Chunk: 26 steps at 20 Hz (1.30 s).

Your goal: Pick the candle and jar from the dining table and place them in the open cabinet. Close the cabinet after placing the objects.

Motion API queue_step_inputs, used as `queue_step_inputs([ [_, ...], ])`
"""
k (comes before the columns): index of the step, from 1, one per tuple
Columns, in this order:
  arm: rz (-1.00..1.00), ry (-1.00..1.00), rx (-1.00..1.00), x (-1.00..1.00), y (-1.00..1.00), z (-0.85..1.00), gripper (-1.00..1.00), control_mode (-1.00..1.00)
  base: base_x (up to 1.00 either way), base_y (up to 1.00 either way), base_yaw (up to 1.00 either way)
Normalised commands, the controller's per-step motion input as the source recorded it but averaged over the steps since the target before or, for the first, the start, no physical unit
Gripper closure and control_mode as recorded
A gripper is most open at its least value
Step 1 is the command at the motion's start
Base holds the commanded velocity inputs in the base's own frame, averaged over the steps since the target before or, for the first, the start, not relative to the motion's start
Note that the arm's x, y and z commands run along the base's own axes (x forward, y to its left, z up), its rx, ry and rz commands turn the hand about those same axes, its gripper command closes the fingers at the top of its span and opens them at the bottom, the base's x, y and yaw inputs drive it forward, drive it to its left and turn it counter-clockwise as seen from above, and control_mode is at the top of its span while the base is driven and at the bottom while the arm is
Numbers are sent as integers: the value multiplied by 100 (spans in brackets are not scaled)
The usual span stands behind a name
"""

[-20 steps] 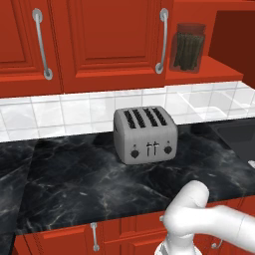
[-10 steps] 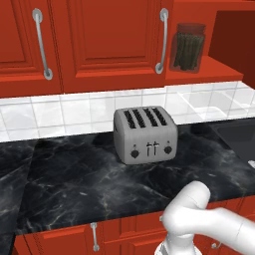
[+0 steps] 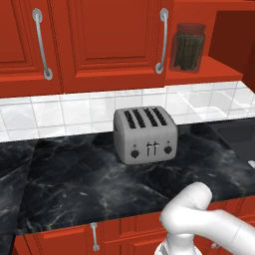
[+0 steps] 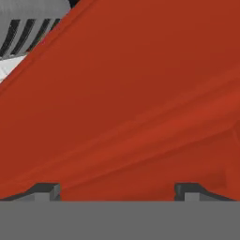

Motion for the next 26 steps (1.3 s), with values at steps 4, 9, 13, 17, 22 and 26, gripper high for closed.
queue_step_inputs([
  [4,-1,-9,-2,-3,52,26,-100,-100,0,0,0],
  [9,-2,-7,-1,0,50,22,-100,-100,0,0,0],
  [13,-7,-5,0,1,42,21,-100,-100,0,0,0],
  [17,-11,-1,0,13,37,22,-100,-100,0,0,0],
  [22,-15,0,0,24,28,22,-100,-100,0,0,0],
  [26,-16,0,0,29,24,25,-100,-100,0,0,0],
])
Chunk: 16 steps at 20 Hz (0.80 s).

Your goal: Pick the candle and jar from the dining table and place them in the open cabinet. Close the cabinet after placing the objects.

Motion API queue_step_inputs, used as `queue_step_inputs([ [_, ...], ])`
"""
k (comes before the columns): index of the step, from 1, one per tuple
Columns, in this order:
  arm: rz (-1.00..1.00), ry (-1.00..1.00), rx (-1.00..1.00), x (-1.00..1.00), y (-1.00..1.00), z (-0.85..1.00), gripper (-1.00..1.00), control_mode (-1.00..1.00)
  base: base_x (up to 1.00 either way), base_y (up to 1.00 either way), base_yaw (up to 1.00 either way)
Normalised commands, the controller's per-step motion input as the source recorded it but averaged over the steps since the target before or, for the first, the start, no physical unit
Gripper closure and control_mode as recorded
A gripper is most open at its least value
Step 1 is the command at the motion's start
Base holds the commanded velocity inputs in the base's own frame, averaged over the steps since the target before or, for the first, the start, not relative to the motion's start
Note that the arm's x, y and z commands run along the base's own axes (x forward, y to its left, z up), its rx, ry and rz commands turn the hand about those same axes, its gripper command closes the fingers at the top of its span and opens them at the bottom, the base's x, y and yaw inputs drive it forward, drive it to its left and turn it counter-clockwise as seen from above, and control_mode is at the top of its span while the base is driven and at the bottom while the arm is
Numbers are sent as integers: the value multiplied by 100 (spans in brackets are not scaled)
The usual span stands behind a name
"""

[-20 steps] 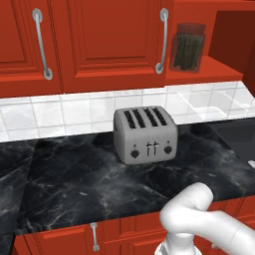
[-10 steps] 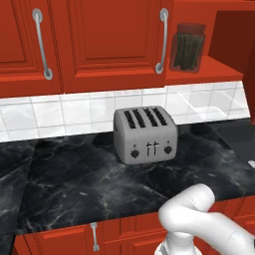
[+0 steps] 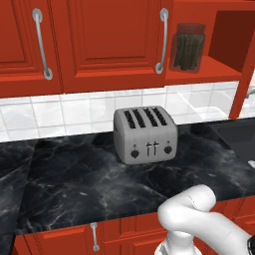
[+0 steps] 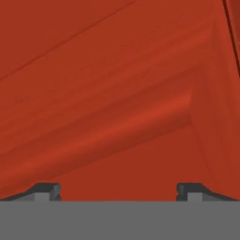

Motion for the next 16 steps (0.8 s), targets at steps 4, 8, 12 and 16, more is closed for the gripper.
queue_step_inputs([
  [4,-15,0,0,32,22,25,-100,-100,0,0,0],
  [8,-15,0,0,37,20,19,-100,-100,0,0,0],
  [12,-14,1,0,33,11,12,-100,-100,0,0,0],
  [16,-9,9,0,27,0,5,-100,-100,0,0,0],
])
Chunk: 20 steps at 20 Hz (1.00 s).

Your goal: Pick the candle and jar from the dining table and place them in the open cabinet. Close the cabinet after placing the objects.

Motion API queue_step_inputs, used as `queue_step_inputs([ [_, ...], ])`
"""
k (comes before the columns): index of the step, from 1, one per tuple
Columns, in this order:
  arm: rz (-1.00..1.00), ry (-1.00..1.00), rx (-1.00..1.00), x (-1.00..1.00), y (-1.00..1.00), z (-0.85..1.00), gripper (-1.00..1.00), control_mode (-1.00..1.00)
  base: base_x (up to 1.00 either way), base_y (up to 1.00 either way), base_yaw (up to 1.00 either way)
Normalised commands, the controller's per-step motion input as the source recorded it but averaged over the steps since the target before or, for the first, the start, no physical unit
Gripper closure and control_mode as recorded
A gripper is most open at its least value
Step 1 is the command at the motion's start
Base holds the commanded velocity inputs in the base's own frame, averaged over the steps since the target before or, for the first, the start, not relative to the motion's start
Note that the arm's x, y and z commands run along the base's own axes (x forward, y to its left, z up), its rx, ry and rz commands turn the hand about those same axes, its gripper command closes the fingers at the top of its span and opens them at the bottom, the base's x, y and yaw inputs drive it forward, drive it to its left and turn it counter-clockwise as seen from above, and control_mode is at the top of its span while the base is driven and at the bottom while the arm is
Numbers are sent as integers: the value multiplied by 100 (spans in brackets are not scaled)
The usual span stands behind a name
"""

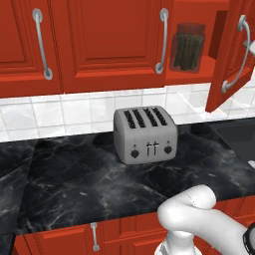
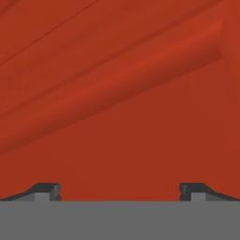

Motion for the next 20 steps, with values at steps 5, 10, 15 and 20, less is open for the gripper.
queue_step_inputs([
  [5,-7,11,0,31,0,1,-100,-100,0,0,0],
  [10,-6,13,0,38,0,0,-100,-100,0,0,0],
  [15,-7,10,0,39,0,-8,-100,-100,0,0,0],
  [20,-7,2,-10,35,0,-47,-100,-100,0,0,0],
])
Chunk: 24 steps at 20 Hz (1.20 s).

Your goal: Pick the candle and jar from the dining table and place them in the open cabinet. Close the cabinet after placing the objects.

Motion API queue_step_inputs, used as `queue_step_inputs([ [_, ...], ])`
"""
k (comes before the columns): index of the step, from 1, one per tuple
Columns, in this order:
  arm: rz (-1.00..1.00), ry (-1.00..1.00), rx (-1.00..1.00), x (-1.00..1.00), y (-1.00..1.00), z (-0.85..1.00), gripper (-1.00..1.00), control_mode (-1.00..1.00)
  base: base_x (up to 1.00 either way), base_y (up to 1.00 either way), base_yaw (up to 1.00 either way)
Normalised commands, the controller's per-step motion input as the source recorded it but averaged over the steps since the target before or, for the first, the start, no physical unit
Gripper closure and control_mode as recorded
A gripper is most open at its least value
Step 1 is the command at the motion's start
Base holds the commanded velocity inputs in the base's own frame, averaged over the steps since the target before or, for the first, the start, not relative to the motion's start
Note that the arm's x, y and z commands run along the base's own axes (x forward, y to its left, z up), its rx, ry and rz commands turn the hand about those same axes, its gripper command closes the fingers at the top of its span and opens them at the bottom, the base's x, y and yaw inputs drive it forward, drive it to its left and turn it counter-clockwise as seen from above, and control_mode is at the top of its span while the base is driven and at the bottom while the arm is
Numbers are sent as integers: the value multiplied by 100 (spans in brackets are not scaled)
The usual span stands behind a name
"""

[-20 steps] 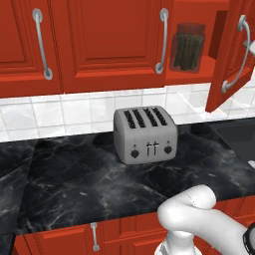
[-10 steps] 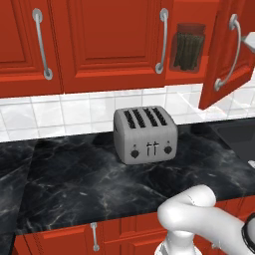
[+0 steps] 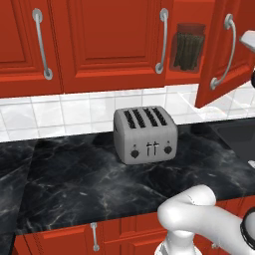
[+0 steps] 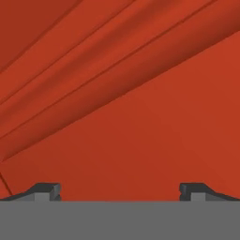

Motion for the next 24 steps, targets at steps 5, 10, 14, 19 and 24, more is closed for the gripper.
queue_step_inputs([
  [5,-6,3,-10,37,0,-50,-100,-100,0,0,0],
  [10,-7,6,-5,52,1,-34,-100,-100,0,0,0],
  [14,-9,9,-2,65,6,-23,-100,-100,0,0,0],
  [19,-9,8,-1,64,6,-21,-100,-100,0,0,0],
  [24,-8,7,-2,63,4,-27,-100,-100,0,0,0],
])
